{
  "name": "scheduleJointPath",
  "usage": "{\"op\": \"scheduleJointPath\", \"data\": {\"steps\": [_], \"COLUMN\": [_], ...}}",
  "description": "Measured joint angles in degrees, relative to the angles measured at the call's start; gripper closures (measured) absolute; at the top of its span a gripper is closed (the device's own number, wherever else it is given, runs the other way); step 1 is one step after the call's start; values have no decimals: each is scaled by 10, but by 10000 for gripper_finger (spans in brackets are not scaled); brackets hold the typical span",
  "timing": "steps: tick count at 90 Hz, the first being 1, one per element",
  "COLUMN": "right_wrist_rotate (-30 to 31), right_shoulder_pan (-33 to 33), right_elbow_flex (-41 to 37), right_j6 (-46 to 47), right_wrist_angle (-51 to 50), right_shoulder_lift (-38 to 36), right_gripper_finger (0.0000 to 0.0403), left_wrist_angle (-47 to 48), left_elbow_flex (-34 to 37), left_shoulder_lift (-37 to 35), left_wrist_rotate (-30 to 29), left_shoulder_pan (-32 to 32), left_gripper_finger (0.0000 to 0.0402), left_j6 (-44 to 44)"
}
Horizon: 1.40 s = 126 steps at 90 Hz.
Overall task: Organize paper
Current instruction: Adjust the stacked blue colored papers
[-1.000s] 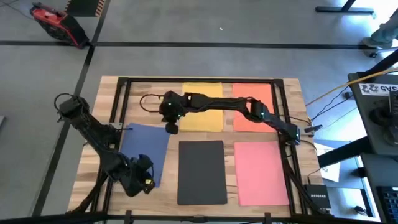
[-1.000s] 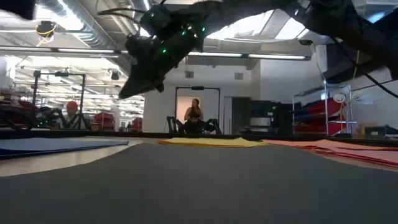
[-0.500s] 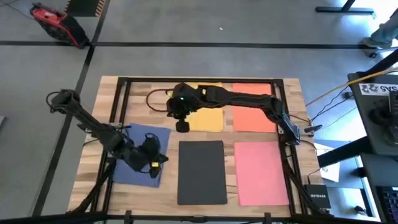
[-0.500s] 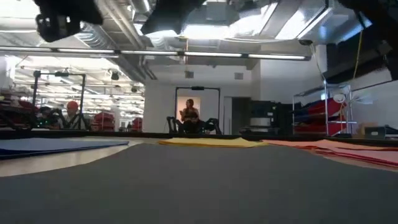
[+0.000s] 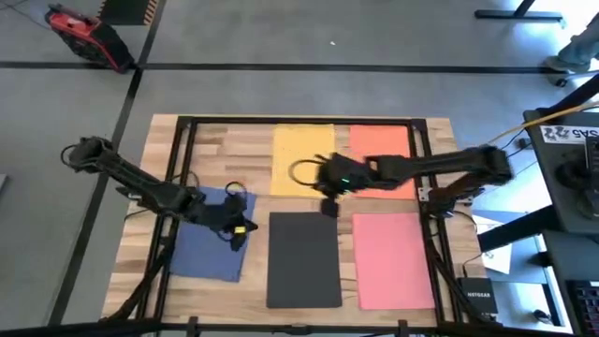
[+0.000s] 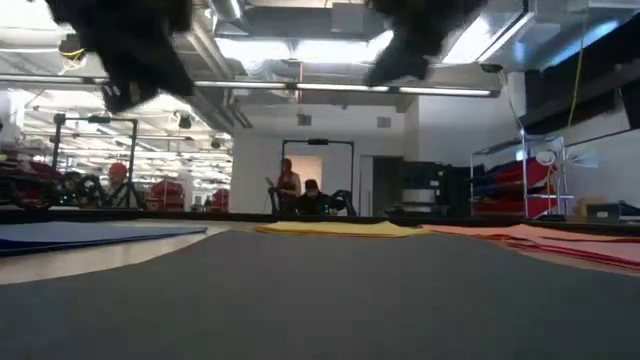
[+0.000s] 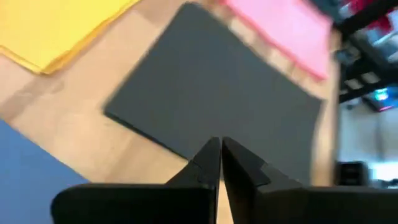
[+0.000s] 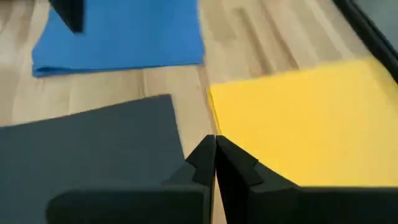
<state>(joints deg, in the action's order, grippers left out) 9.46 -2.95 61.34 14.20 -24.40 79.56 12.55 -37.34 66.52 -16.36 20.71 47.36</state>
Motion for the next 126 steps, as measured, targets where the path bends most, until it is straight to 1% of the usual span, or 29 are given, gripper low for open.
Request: {"op": "scheduleJointPath", "data": {"steps": [12, 25, 35, 48, 60, 80, 108, 118, 126], "right_wrist_rotate": [75, 136, 155, 157, 173, 184, 185, 191, 194], "right_shoulder_pan": [-31, -52, -57, -57, -57, -57, -57, -57, -57], "right_elbow_flex": [-51, -56, -56, -56, -56, -56, -56, -56, -56], "right_j6": [72, 97, 98, 98, 96, 95, 95, 94, 94], "right_wrist_angle": [-4, -34, -40, -45, -46, -67, -75, -76, -77], "right_shoulder_lift": [-85, -119, -124, -123, -122, -122, -122, -122, -122], "right_gripper_finger": [403, 403, 403, 403, 403, 403, 403, 403, 403], "left_wrist_angle": [3, 10, 10, 11, 10, 1, -10, 9, 28], "left_elbow_flex": [0, 0, 0, 0, 0, -2, -1, -4, -5], "left_shoulder_lift": [42, 88, 126, 177, 205, 213, 220, 234, 234], "left_wrist_rotate": [68, 98, 123, 128, 129, 140, 145, 146, 143], "left_shoulder_pan": [-62, -114, -156, -204, -245, -290, -293, -294, -293], "left_gripper_finger": [402, 402, 402, 402, 402, 402, 402, 402, 402], "left_j6": [-86, -185, -243, -280, -299, -330, -331, -329, -312]}}
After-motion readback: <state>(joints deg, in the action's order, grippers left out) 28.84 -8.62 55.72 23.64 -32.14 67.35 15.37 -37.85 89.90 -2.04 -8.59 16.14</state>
